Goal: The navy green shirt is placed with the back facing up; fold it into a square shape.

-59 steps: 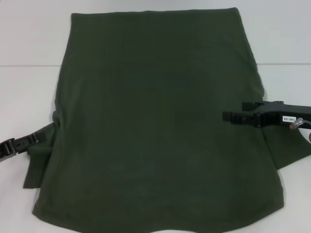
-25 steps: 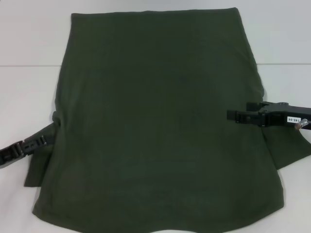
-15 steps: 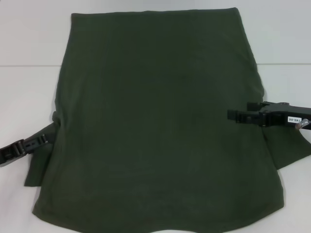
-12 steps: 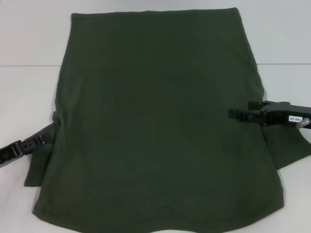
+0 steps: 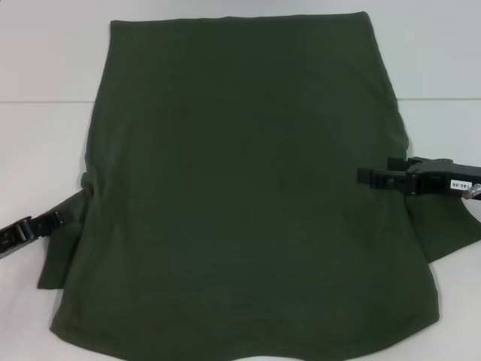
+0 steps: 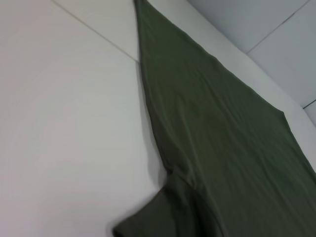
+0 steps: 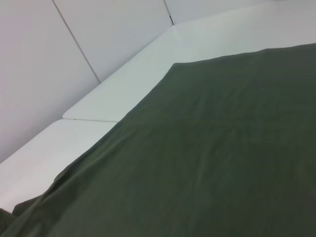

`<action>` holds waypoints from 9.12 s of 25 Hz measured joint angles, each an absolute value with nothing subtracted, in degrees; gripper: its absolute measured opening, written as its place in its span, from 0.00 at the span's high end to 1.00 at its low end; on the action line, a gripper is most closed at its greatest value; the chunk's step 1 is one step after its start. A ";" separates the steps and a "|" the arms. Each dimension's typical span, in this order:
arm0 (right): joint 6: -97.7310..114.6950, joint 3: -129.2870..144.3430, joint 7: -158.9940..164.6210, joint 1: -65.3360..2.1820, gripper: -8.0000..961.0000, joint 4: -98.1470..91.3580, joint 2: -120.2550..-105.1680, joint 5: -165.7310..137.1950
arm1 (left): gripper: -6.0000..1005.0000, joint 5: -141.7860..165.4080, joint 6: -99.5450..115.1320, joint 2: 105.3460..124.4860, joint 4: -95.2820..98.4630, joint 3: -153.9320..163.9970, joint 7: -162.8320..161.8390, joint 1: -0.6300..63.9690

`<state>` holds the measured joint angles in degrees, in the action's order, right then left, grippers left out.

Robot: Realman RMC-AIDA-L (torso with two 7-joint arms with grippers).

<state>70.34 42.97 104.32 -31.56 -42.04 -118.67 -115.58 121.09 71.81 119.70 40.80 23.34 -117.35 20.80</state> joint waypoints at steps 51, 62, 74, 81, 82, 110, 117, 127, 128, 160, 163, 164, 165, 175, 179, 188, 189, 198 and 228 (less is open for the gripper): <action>71.54 41.04 104.33 -30.94 0.02 -41.75 -118.40 -115.70 | 0.99 140.18 68.05 110.85 44.67 24.06 -135.94 29.06; 71.54 41.04 104.32 -30.98 0.02 -41.75 -118.30 -115.61 | 0.99 142.40 67.55 110.85 46.08 24.09 -138.44 29.19; 71.54 41.04 104.28 -30.96 0.02 -41.68 -118.30 -115.57 | 0.99 142.25 80.77 110.63 52.41 24.08 -144.85 31.76; 71.47 41.04 104.05 -30.93 0.02 -41.55 -118.39 -115.57 | 0.99 142.02 86.19 112.28 52.49 24.14 -149.46 34.68; 71.41 41.04 104.03 -30.95 0.02 -41.39 -118.39 -115.57 | 0.99 142.02 86.25 112.66 52.49 24.15 -149.55 35.01; 71.09 40.96 104.21 -30.94 0.02 -40.72 -118.11 -115.82 | 0.93 137.88 80.35 114.90 38.55 24.24 -147.79 40.38; 71.07 40.96 104.18 -30.84 0.02 -40.19 -117.98 -115.84 | 0.74 127.06 92.64 113.51 37.39 23.63 -137.23 39.22; 71.50 40.96 107.06 -30.92 0.02 -40.09 -117.39 -115.79 | 0.28 129.99 88.66 111.70 39.51 24.41 -139.31 32.51; 71.52 40.96 107.50 -30.92 0.02 -40.08 -117.32 -115.71 | 0.26 130.02 88.50 111.78 39.69 24.48 -139.16 32.01; 72.31 40.38 141.30 -38.68 0.02 -39.96 -106.29 -140.16 | 0.17 121.26 94.80 116.68 41.14 24.45 -110.21 29.48; 70.68 41.11 139.15 -39.50 0.02 -39.70 -107.64 -142.35 | 0.17 119.89 95.23 116.70 41.21 24.41 -110.21 29.32; 70.11 41.48 138.39 -39.75 0.02 -39.62 -108.04 -143.04 | 0.17 119.38 95.37 116.70 41.23 24.41 -110.21 29.29; 69.58 41.87 137.73 -39.99 0.02 -39.54 -108.42 -143.70 | 0.17 119.03 95.46 116.71 41.23 24.40 -110.21 29.29; 64.88 44.54 135.67 -40.77 0.02 -39.60 -110.63 -146.01 | 0.17 118.17 95.70 116.72 41.22 24.39 -110.21 29.28; 63.53 44.87 134.72 -40.78 0.02 -39.51 -111.54 -146.03 | 0.17 118.12 95.71 116.72 41.22 24.35 -110.21 29.24; 63.03 45.39 133.32 -40.90 0.02 -39.38 -112.52 -146.08 | 0.18 118.03 95.66 116.72 41.22 24.34 -110.21 29.27; 63.04 45.42 133.31 -40.85 0.02 -39.36 -112.52 -146.08 | 0.18 118.02 95.65 116.72 41.21 24.34 -110.21 29.27; 62.76 46.21 131.66 -40.34 0.02 -39.31 -112.86 -146.08 | 0.18 117.94 95.46 116.90 41.22 24.34 -110.21 29.27; 67.61 46.35 136.09 -40.44 0.03 -41.46 -113.48 -148.09 | 0.18 115.83 95.72 117.07 40.93 24.35 -110.21 28.44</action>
